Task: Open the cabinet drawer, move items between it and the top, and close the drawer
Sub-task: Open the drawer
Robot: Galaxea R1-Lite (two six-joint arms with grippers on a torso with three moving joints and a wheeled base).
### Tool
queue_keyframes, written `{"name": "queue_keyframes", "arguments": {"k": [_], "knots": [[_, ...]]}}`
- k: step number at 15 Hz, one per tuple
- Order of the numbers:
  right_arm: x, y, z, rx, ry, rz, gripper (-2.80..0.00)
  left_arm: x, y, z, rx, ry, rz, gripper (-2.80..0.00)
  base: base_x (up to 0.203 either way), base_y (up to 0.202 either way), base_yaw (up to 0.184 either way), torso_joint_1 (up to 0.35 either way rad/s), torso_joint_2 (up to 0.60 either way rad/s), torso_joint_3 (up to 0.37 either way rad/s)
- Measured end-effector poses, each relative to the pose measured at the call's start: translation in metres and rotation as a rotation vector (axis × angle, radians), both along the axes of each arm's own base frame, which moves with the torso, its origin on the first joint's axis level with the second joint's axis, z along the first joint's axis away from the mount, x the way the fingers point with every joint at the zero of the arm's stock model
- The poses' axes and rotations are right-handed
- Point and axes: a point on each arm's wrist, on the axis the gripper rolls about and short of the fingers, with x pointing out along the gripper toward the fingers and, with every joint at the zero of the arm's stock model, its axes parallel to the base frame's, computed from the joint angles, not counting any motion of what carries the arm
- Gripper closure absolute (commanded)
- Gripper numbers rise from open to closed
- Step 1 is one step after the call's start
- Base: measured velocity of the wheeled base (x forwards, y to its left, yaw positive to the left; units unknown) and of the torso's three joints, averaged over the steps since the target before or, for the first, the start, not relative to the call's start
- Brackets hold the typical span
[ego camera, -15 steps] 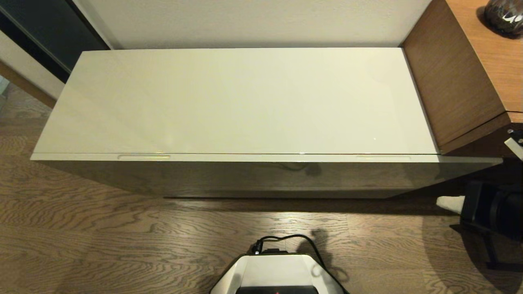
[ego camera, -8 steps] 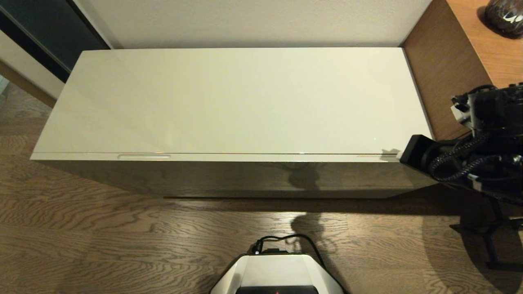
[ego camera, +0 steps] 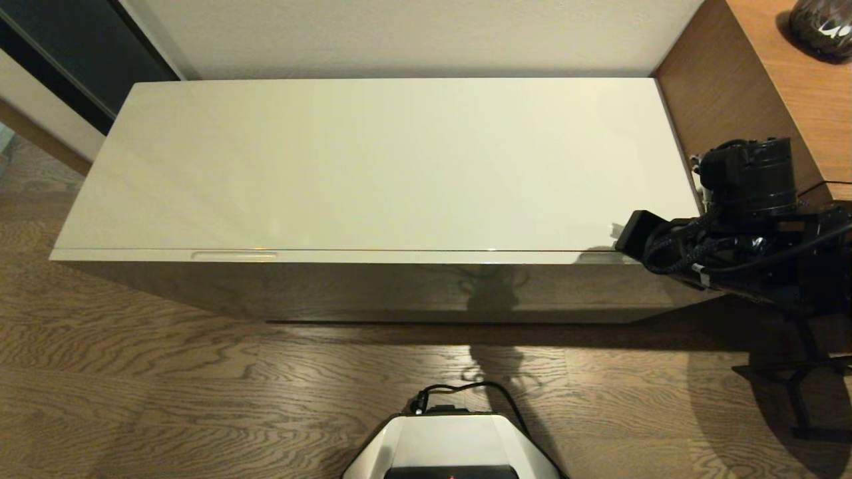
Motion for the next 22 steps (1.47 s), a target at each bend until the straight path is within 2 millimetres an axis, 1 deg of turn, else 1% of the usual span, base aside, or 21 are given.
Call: {"name": "queue_keyframes", "arguments": {"k": [7,14,16,19,21,22], "knots": [[-0.004,-0.002,-0.012,-0.017,0.042,-0.002,0.00,0.000,0.000,0.000,0.000,0.000,0.000,0.00,0.000,0.000,0.000,0.000,0.00,0.000],[-0.009,-0.004,-0.035,-0.025,0.114,-0.005,0.00,0.000,0.000,0.000,0.000,0.000,0.000,0.00,0.000,0.000,0.000,0.000,0.00,0.000],[-0.013,-0.003,-0.045,0.000,0.151,-0.004,0.00,0.000,0.000,0.000,0.000,0.000,0.000,0.00,0.000,0.000,0.000,0.000,0.00,0.000],[-0.025,0.001,-0.062,0.042,0.217,0.029,0.00,0.000,0.000,0.000,0.000,0.000,0.000,0.00,0.000,0.000,0.000,0.000,0.00,0.000],[-0.046,0.008,-0.075,0.048,0.281,0.052,0.00,0.000,0.000,0.000,0.000,0.000,0.000,0.00,0.000,0.000,0.000,0.000,0.00,0.000],[-0.062,0.011,-0.084,0.047,0.329,0.064,0.00,0.000,0.000,0.000,0.000,0.000,0.000,0.00,0.000,0.000,0.000,0.000,0.00,0.000]]}}
